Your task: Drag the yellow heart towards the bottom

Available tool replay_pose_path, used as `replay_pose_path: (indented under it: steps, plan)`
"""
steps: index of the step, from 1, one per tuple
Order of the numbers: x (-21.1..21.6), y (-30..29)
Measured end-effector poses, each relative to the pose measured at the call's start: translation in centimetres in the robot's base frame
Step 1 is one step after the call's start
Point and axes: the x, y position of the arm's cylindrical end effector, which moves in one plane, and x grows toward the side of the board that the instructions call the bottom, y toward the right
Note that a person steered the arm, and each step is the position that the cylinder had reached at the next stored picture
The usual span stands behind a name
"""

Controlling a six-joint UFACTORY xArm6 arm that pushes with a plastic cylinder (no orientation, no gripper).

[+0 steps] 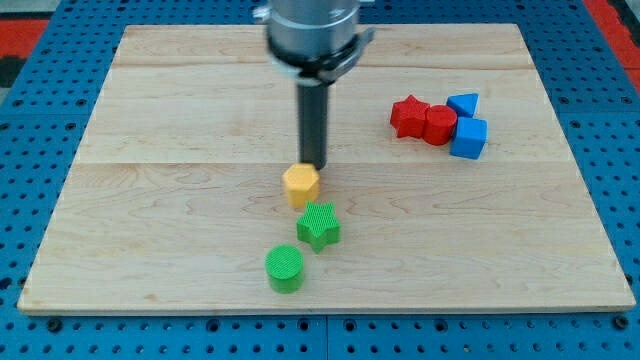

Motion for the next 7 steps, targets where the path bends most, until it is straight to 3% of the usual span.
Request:
replay_pose_path:
  steps: [1, 2, 3, 5, 6, 7]
  plan:
    - [4.1, -2.1]
    - [2.6, -2.6]
    - [-4.5, 2.2]
    - [-22.1, 5.4]
    - [-26.7, 4.0]
    - [-23.6, -2.3]
